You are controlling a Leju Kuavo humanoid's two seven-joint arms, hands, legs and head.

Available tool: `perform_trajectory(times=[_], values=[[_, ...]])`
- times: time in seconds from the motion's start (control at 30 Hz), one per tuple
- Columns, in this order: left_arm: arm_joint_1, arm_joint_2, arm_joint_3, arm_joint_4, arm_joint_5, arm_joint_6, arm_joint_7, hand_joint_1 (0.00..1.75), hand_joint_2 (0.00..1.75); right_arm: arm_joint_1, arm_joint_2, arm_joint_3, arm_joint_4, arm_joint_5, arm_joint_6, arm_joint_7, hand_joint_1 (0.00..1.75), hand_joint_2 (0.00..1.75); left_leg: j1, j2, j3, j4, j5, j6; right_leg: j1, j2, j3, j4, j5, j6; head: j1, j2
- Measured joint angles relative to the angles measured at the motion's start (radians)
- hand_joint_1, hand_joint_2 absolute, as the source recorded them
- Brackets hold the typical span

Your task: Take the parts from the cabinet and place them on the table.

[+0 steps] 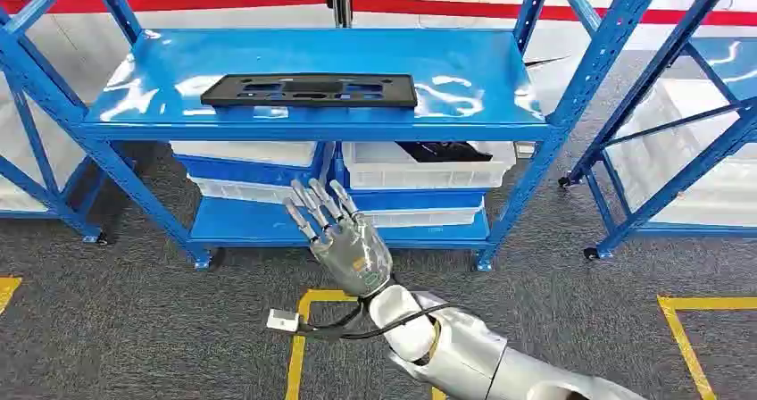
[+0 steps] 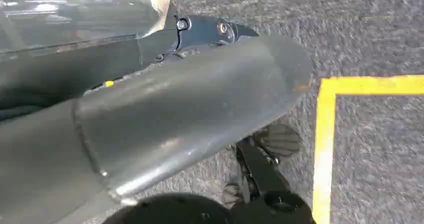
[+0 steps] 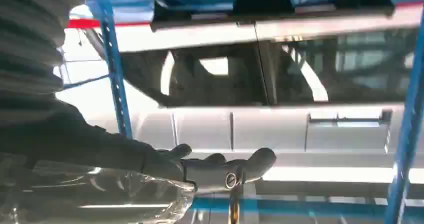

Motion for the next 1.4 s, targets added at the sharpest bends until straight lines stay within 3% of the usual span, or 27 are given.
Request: perform_trajectory(times=[0.03, 0.1, 0.23, 0.3, 0.37, 0.43, 0.5, 0.53, 0.57, 0.63, 0.7, 0.77, 0.8, 0.87, 0.9, 0.93, 0.97, 1.0, 1.03, 1.07, 1.1, 1.13, 1.2, 1.27, 1.3, 1.37, 1.4], values=[[0.0, 0.0, 0.0, 0.0, -0.001, 0.0, -0.001, 0.0, 0.0, -0.009, -0.008, 0.017, -0.005, 0.015, -0.017, 0.019, 0.0, 1.75, -0.001, 0.0, -0.002, 0.007, -0.008, -0.01, -0.004, 0.001, 0.021, -0.051, 0.002, 0.001, 0.003, 0.0], [-0.002, 0.0, 0.0, 0.004, -0.003, 0.0, -0.003, 0.0, 0.0, -0.025, -0.025, 0.055, -0.02, 0.048, -0.052, 0.065, 0.0, 1.75, -0.006, -0.001, -0.006, 0.014, -0.019, -0.024, 0.008, 0.009, 0.03, -0.05, -0.01, -0.039, -0.002, 0.0], [-0.004, -0.001, 0.0, 0.005, -0.013, 0.0, -0.008, 0.0, 0.0, -0.048, -0.044, 0.099, -0.044, 0.104, -0.113, 0.139, 0.0, 1.75, 0.008, 0.013, -0.009, 0.044, -0.038, -0.04, 0.01, 0.012, 0.054, -0.051, -0.03, -0.073, -0.005, 0.0], [-0.005, -0.001, 0.0, 0.005, -0.013, 0.0, -0.009, 0.0, 0.0, -0.059, -0.047, 0.114, -0.049, 0.112, -0.124, 0.149, 0.0, 1.75, 0.005, 0.023, -0.102, 0.201, -0.075, -0.038, 0.018, 0.009, 0.075, -0.051, -0.047, -0.095, -0.009, 0.0], [-0.004, -0.001, 0.0, 0.006, -0.013, 0.0, -0.009, 0.0, 0.0, -0.056, -0.053, 0.127, -0.05, 0.114, -0.124, 0.152, 0.0, 1.75, 0.002, 0.023, -0.216, 0.346, -0.091, -0.035, 0.026, 0.009, 0.096, -0.051, -0.068, -0.101, -0.009, 0.0], [0.002, -0.001, 0.0, 0.009, -0.013, 0.0, -0.008, 0.0, 0.0, -0.053, -0.059, 0.135, -0.053, 0.114, -0.125, 0.155, 0.0, 1.75, -0.003, 0.023, -0.26, 0.329, -0.023, -0.021, 0.033, 0.013, 0.126, -0.051, -0.091, -0.103, -0.009, 0.0], [0.002, -0.001, 0.0, 0.01, -0.014, 0.0, -0.008, 0.0, 0.0, -0.053, -0.063, 0.139, -0.06, 0.114, -0.125, 0.156, 0.0, 1.75, -0.017, 0.023, -0.221, 0.165, 0.108, 0.0, 0.035, 0.015, 0.165, -0.053, -0.12, -0.101, -0.008, 0.0], [0.002, 0.0, 0.0, 0.011, -0.014, 0.0, -0.008, 0.0, 0.0, -0.051, -0.063, 0.139, -0.063, 0.114, -0.125, 0.156, 0.0, 1.75, -0.028, 0.022, -0.197, 0.105, 0.139, 0.014, 0.032, 0.014, 0.167, -0.06, -0.135, -0.1, -0.008, 0.0], [0.001, 0.003, 0.0, 0.018, -0.015, 0.0, -0.008, 0.0, 0.0, -0.049, -0.066, 0.139, -0.065, 0.114, -0.127, 0.157, 0.0, 1.75, -0.036, 0.028, -0.18, 0.119, 0.116, 0.019, 0.04, 0.014, 0.179, -0.074, -0.138, -0.094, -0.006, 0.0], [-0.001, 0.004, 0.0, 0.017, -0.017, 0.002, -0.01, 0.0, 0.0, -0.042, -0.069, 0.139, -0.071, 0.114, -0.131, 0.157, 0.0, 1.75, -0.047, 0.03, -0.154, 0.065, 0.087, 0.037, 0.034, 0.01, 0.201, -0.101, -0.139, -0.083, -0.015, 0.0], [-0.001, 0.004, 0.0, 0.017, -0.02, 0.002, -0.01, 0.0, 0.0, -0.043, -0.071, 0.135, -0.08, 0.114, -0.133, 0.157, 0.0, 1.75, -0.049, 0.031, -0.132, 0.041, 0.075, 0.045, 0.04, 0.005, 0.217, -0.097, -0.121, -0.055, -0.016, 0.0], [0.002, 0.003, 0.0, 0.018, -0.024, 0.002, -0.01, 0.0, 0.0, -0.042, -0.078, 0.129, -0.086, 0.114, -0.134, 0.157, 0.0, 1.75, -0.039, 0.021, -0.087, 0.003, 0.067, 0.045, 0.043, 0.005, 0.153, 0.015, -0.115, -0.058, -0.016, 0.0], [0.002, 0.003, 0.0, 0.019, -0.025, 0.002, -0.01, 0.0, 0.0, -0.041, -0.082, 0.129, -0.087, 0.114, -0.134, 0.157, 0.0, 1.75, -0.039, 0.021, -0.073, -0.005, 0.061, 0.05, 0.044, 0.006, 0.092, 0.099, -0.123, -0.065, -0.014, 0.0], [0.001, 0.003, 0.0, 0.019, -0.029, 0.002, -0.01, 0.0, 0.0, -0.027, -0.095, 0.129, -0.088, 0.114, -0.134, 0.157, 0.0, 1.75, -0.037, 0.015, -0.048, -0.009, 0.037, 0.048, 0.043, 0.007, -0.018, 0.213, -0.178, -0.084, -0.013, 0.0], [0.001, 0.003, 0.0, 0.02, -0.031, 0.001, -0.01, 0.0, 0.0, -0.02, -0.103, 0.128, -0.088, 0.114, -0.134, 0.157, 0.0, 1.75, -0.036, 0.01, -0.029, -0.009, 0.022, 0.044, 0.041, 0.007, -0.063, 0.227, -0.203, -0.088, -0.013, 0.0], [0.002, 0.003, 0.0, 0.02, -0.031, 0.001, -0.01, 0.0, 0.0, -0.016, -0.106, 0.128, -0.088, 0.114, -0.134, 0.157, 0.0, 1.75, -0.035, 0.007, -0.007, -0.009, 0.006, 0.039, 0.034, 0.007, -0.084, 0.204, -0.202, -0.077, -0.013, 0.0], [0.004, 0.003, 0.0, 0.021, -0.031, 0.001, -0.01, 0.0, 0.0, -0.015, -0.107, 0.128, -0.089, 0.114, -0.134, 0.157, 0.0, 1.75, -0.034, 0.006, 0.016, -0.009, -0.011, 0.035, 0.029, 0.007, -0.087, 0.156, -0.178, -0.06, -0.013, 0.0], [0.004, 0.003, 0.0, 0.021, -0.031, 0.001, -0.01, 0.0, 0.0, -0.014, -0.109, 0.128, -0.09, 0.114, -0.134, 0.157, 0.0, 1.75, -0.033, 0.005, 0.041, -0.009, -0.03, 0.028, 0.02, 0.006, -0.08, 0.083, -0.128, -0.035, -0.013, 0.0], [0.004, 0.003, 0.0, 0.021, -0.031, 0.001, -0.01, 0.0, 0.0, -0.012, -0.111, 0.128, -0.09, 0.114, -0.134, 0.157, 0.0, 1.75, -0.03, 0.004, 0.063, -0.008, -0.048, 0.022, 0.008, 0.004, -0.072, 0.009, -0.054, -0.007, -0.012, 0.0], [0.006, 0.009, 0.0, 0.024, -0.031, 0.001, -0.01, 0.0, 0.0, -0.006, -0.114, 0.129, -0.09, 0.114, -0.134, 0.157, 0.0, 1.75, -0.038, 0.001, 0.078, -0.004, -0.066, 0.013, 0.005, -0.017, -0.071, -0.013, 0.042, 0.022, -0.009, 0.0], [0.006, 0.011, 0.0, 0.025, -0.031, 0.0, -0.01, 0.0, 0.0, -0.004, -0.116, 0.129, -0.091, 0.114, -0.134, 0.157, 0.0, 1.75, -0.041, -0.001, 0.081, 0.007, -0.084, 0.008, 0.015, -0.024, -0.06, -0.019, 0.033, -0.015, -0.008, 0.0], [0.003, 0.013, 0.0, 0.025, -0.031, 0.0, -0.01, 0.0, 0.0, 0.001, -0.116, 0.128, -0.095, 0.114, -0.134, 0.157, 0.0, 1.75, -0.036, 0.003, 0.084, 0.011, -0.097, 0.003, 0.012, -0.008, -0.052, -0.013, 0.04, -0.044, -0.02, 0.0], [0.0, 0.012, 0.0, 0.024, -0.031, 0.0, -0.011, 0.0, 0.0, -0.004, -0.114, 0.122, -0.102, 0.114, -0.134, 0.157, 0.0, 1.75, -0.029, 0.008, 0.072, 0.038, -0.087, -0.001, 0.018, -0.004, -0.047, -0.011, 0.028, -0.06, -0.018, 0.0], [-0.005, 0.006, 0.0, 0.023, -0.033, 0.0, -0.012, 0.0, 0.0, -0.006, -0.11, 0.116, -0.107, 0.114, -0.134, 0.157, 0.0, 1.75, -0.024, 0.018, -0.016, 0.179, -0.035, -0.009, 0.018, 0.002, -0.02, -0.021, 0.014, -0.08, -0.02, 0.0], [-0.006, 0.004, 0.0, 0.023, -0.033, 0.0, -0.012, 0.0, 0.0, -0.006, -0.109, 0.116, -0.108, 0.114, -0.134, 0.157, 0.0, 1.75, -0.024, 0.023, -0.07, 0.25, -0.038, -0.011, 0.021, 0.002, -0.007, -0.026, 0.008, -0.089, -0.023, 0.0], [-0.005, 0.003, 0.0, 0.023, -0.033, 0.002, -0.012, 0.0, 0.0, -0.005, -0.106, 0.121, -0.108, 0.114, -0.134, 0.157, 0.0, 1.75, -0.024, 0.023, -0.173, 0.347, -0.111, -0.019, 0.026, 0.004, 0.023, -0.031, -0.014, -0.095, -0.022, 0.0], [-0.003, 0.003, 0.0, 0.023, -0.033, 0.002, -0.01, 0.0, 0.0, -0.004, -0.102, 0.124, -0.108, 0.114, -0.134, 0.157, 0.0, 1.75, -0.026, 0.023, -0.206, 0.358, -0.148, -0.014, 0.028, 0.008, 0.037, -0.031, -0.026, -0.097, -0.023, 0.0]])
